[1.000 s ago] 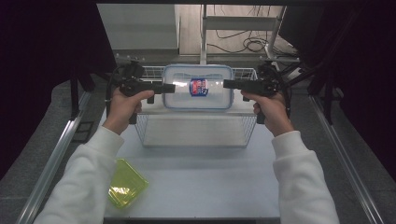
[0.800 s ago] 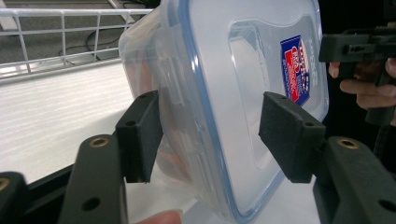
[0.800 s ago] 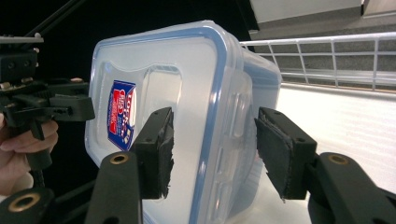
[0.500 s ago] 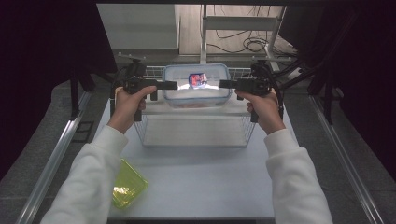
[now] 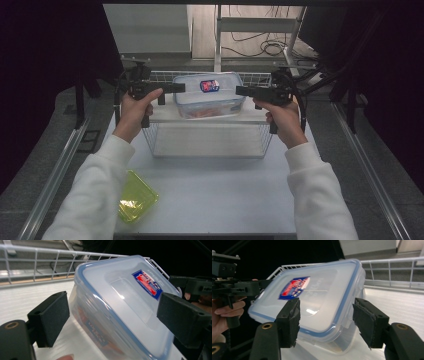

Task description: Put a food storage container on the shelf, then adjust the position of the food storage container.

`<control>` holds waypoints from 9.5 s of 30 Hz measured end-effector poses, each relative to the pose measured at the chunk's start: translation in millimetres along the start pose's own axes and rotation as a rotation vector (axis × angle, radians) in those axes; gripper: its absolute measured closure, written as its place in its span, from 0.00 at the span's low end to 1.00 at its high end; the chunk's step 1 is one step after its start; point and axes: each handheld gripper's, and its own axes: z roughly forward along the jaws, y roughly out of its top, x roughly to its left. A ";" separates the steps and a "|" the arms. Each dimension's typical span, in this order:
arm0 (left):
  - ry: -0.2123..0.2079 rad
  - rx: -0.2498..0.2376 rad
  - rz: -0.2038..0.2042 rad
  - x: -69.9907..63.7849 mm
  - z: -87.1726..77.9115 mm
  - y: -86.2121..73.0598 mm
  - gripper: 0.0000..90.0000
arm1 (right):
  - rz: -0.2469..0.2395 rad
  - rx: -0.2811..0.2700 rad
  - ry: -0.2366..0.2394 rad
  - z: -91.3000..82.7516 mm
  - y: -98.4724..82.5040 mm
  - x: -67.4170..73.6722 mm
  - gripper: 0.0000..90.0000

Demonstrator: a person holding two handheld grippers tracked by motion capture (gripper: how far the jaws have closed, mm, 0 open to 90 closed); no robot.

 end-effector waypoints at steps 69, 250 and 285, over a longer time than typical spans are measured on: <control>-0.034 0.014 0.221 -18.2 -26.8 -68.1 1.00 | -0.059 -0.068 0.038 -36.8 -54.0 -13.1 0.35; 0.051 0.433 0.175 53.6 -78.1 -283.0 0.99 | -0.089 0.117 0.049 -28.3 -224.6 -36.8 0.32; 0.123 0.309 0.128 104.3 -83.5 -223.9 1.00 | -0.088 0.111 0.044 -29.8 -224.4 -37.4 0.32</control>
